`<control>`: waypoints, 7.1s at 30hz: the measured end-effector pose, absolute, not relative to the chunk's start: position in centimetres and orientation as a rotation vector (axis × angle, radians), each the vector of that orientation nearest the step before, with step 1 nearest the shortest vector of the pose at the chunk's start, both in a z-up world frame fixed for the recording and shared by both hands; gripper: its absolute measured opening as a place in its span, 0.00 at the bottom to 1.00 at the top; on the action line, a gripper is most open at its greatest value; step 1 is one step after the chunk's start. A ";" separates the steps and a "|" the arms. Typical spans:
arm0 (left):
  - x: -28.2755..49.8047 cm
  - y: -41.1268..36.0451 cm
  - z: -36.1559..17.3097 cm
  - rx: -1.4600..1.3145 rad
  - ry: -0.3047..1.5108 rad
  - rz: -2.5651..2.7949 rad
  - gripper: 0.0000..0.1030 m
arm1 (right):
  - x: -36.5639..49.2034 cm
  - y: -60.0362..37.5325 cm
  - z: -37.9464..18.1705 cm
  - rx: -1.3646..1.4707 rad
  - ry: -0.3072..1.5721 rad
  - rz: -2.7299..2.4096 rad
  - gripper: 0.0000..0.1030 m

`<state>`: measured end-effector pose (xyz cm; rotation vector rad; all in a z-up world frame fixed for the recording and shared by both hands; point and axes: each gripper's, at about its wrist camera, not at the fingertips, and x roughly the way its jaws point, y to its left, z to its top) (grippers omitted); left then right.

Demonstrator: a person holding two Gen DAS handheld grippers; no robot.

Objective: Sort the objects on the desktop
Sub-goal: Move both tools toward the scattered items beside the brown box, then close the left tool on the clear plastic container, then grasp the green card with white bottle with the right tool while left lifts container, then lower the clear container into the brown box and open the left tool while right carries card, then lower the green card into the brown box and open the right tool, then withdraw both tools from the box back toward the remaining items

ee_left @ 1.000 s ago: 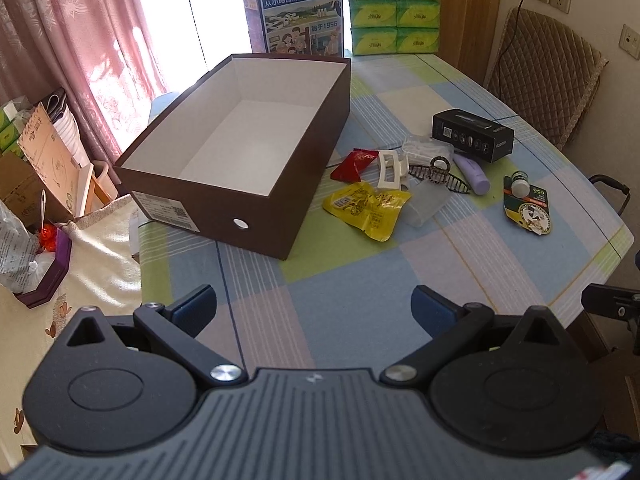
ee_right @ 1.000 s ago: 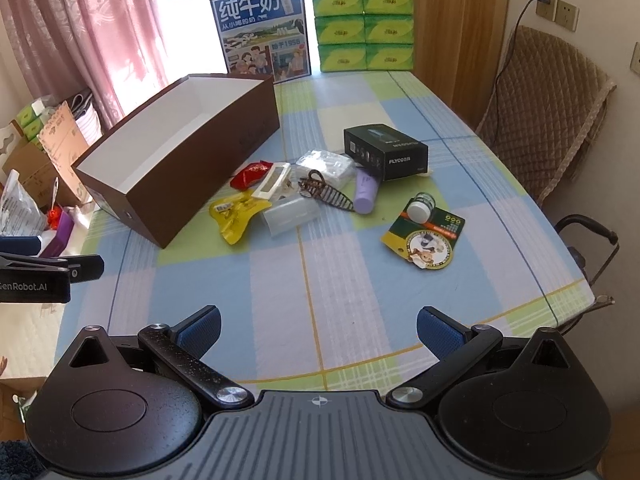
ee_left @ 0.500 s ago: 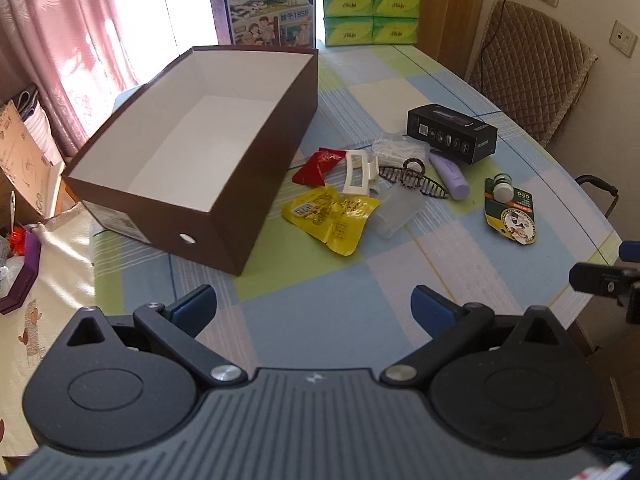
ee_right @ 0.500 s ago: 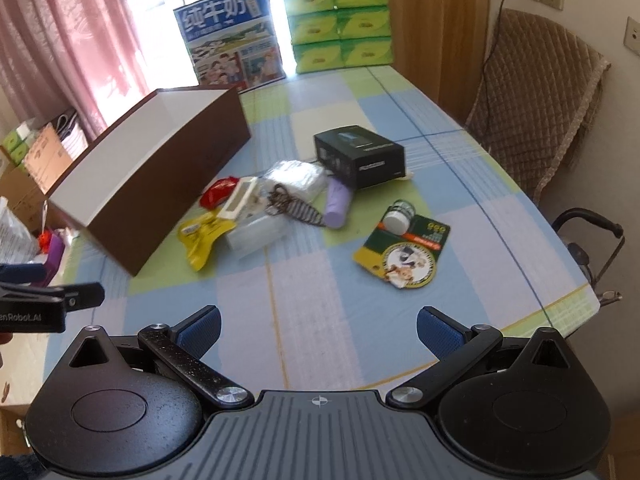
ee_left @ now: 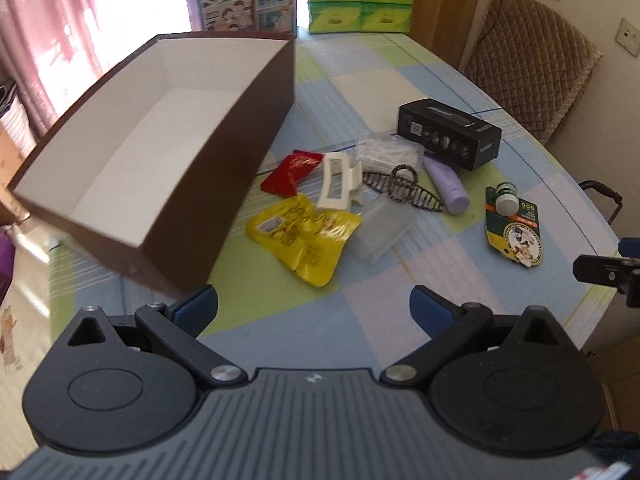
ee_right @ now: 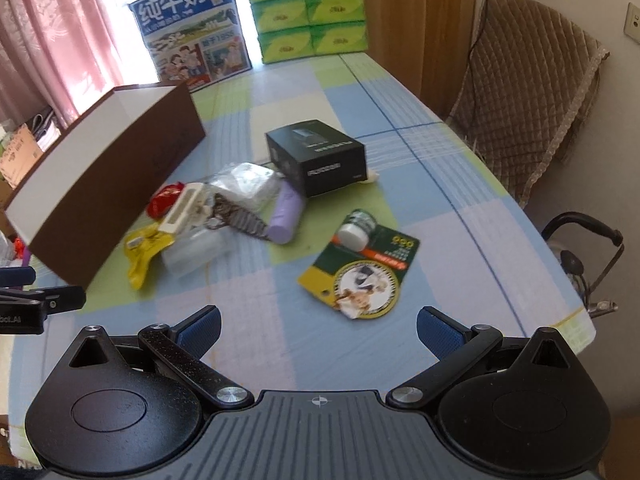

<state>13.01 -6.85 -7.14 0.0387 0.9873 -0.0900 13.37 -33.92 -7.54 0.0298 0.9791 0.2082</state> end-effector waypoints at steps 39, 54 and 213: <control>22.8 -16.1 -16.3 0.197 1.159 -0.292 0.41 | 23.6 -43.9 -11.3 0.001 1.110 0.216 0.98; 22.8 -16.1 -17.0 0.073 1.193 -0.123 0.42 | 25.3 -42.6 -12.3 -0.066 1.015 0.534 0.98; 13.6 -7.1 -4.0 -0.309 0.932 0.415 0.81 | 27.3 -26.6 -6.8 -0.350 0.759 1.162 0.98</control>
